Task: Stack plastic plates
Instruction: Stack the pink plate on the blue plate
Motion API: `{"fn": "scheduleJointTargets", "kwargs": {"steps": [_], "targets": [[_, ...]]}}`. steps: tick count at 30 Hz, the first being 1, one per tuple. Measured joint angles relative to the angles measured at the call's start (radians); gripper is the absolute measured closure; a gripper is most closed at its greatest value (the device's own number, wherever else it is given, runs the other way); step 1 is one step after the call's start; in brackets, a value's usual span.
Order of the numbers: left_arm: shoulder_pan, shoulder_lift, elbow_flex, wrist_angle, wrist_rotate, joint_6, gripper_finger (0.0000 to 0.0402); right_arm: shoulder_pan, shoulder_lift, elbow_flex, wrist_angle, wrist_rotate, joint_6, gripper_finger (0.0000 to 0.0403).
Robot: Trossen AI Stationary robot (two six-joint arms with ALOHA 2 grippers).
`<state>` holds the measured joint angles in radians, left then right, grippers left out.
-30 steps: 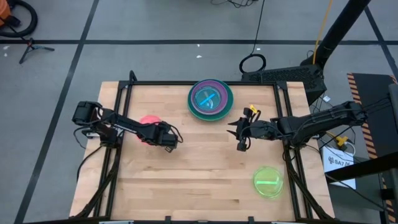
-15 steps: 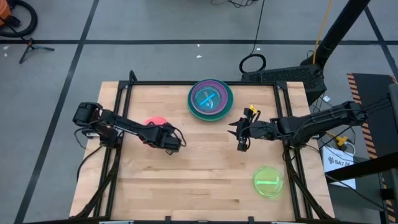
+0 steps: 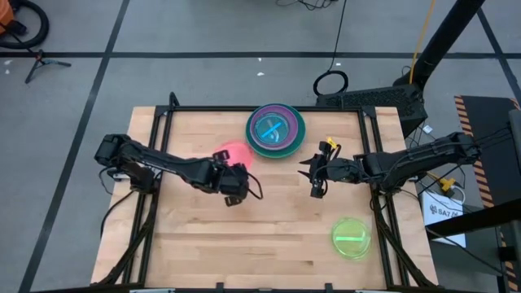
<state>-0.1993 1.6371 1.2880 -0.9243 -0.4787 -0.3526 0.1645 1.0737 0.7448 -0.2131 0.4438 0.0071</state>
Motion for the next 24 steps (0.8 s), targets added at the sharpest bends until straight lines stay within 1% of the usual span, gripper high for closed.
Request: {"fn": "scheduleJointTargets", "kwargs": {"steps": [3,7,11,14,18,21,24], "targets": [[0.005,0.000,0.027,0.053,-0.023,0.163,0.0398,0.000,0.000,0.000,0.000,0.000,-0.002,0.0275],[0.029,-0.001,0.028,0.171,-0.028,0.372,0.0398,0.000,0.000,0.000,0.000,0.000,-0.001,0.0275],[0.086,-0.001,0.028,0.286,-0.017,0.513,0.0398,0.000,0.000,0.000,0.003,0.000,-0.012,0.0275],[0.139,-0.001,0.028,0.352,0.014,0.557,0.0398,0.000,0.000,0.000,0.000,0.000,-0.016,0.0275],[0.224,-0.001,0.028,0.447,0.092,0.598,0.0398,0.000,0.000,0.000,0.007,0.000,-0.026,0.0275],[0.288,0.019,0.029,0.517,0.160,0.610,0.0398,0.000,0.000,0.000,0.000,0.000,-0.028,0.0275],[0.344,0.051,0.029,0.560,0.202,0.608,0.0398,0.000,0.000,0.000,-0.001,0.000,-0.029,0.0275]]}}
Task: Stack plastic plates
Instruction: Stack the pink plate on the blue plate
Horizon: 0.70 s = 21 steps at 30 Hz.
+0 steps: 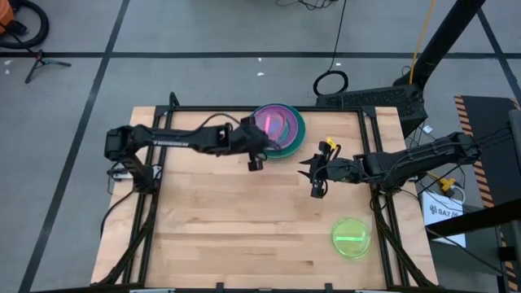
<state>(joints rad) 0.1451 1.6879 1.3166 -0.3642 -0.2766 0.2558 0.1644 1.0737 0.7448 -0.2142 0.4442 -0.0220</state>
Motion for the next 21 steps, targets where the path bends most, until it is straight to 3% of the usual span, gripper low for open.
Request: {"fn": "scheduleJointTargets", "kwargs": {"steps": [10,17,21], "targets": [[0.107,0.158,-0.001,0.089,0.016,-0.033,0.0398,0.000,0.000,0.000,0.000,0.000,-0.007,0.0275],[0.132,0.178,-0.001,0.120,0.022,-0.033,0.0382,-0.001,0.000,0.000,0.002,0.003,-0.007,0.0275],[0.131,0.178,-0.001,0.119,0.086,-0.040,0.0367,-0.001,0.000,0.000,0.001,0.004,0.008,0.0275]]}}
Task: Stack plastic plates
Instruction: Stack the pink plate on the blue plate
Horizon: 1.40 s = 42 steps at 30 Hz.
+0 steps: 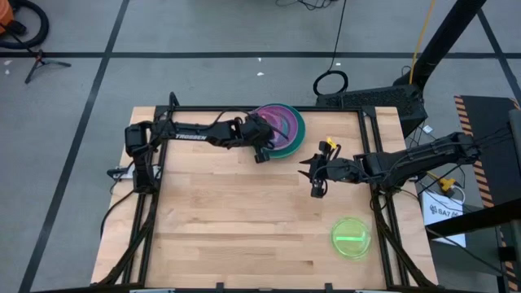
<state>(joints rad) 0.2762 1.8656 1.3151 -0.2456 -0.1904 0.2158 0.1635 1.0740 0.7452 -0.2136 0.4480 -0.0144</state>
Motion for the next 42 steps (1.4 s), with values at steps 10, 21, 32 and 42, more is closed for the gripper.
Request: {"fn": "scheduleJointTargets", "kwargs": {"steps": [10,21,32,42], "targets": [[-0.026,-0.015,0.000,-0.017,0.089,-0.054,0.0345,0.000,0.000,0.000,0.000,0.000,0.032,0.0275],[-0.098,-0.082,-0.006,-0.206,-0.150,-0.099,0.0344,0.000,0.002,0.000,-0.015,-0.003,0.091,0.0275],[-0.186,-0.438,-0.374,0.000,-0.200,-0.158,0.0344,-0.009,0.086,0.000,0.021,0.004,0.152,0.0275],[-0.224,-0.722,-0.618,0.180,-0.205,-0.111,0.0344,-0.143,0.238,0.002,0.303,-0.023,0.055,0.0275]]}}
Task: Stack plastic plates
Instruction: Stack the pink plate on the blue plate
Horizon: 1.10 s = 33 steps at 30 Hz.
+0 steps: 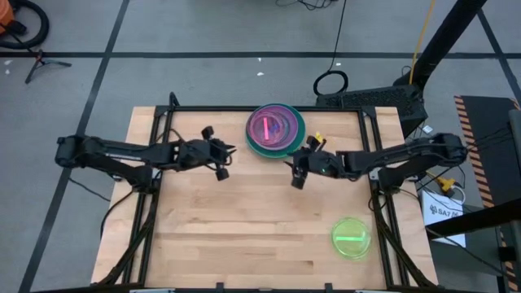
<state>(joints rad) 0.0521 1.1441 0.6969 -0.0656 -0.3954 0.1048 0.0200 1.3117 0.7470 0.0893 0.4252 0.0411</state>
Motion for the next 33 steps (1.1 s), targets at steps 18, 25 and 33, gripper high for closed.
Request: {"fn": "scheduleJointTargets", "kwargs": {"steps": [18,25,33], "targets": [[0.037,-0.252,-0.016,-0.020,-0.010,0.043,0.0344,-0.373,0.365,0.391,-0.020,-0.274,-0.144,0.0275],[0.037,-0.249,-0.016,-0.083,-0.009,0.031,0.0344,-0.418,0.489,0.464,-0.086,-0.310,-0.160,0.0275],[0.037,-0.249,-0.016,-0.106,-0.009,0.027,0.0344,-0.456,0.545,0.466,-0.092,-0.325,-0.163,0.0275]]}}
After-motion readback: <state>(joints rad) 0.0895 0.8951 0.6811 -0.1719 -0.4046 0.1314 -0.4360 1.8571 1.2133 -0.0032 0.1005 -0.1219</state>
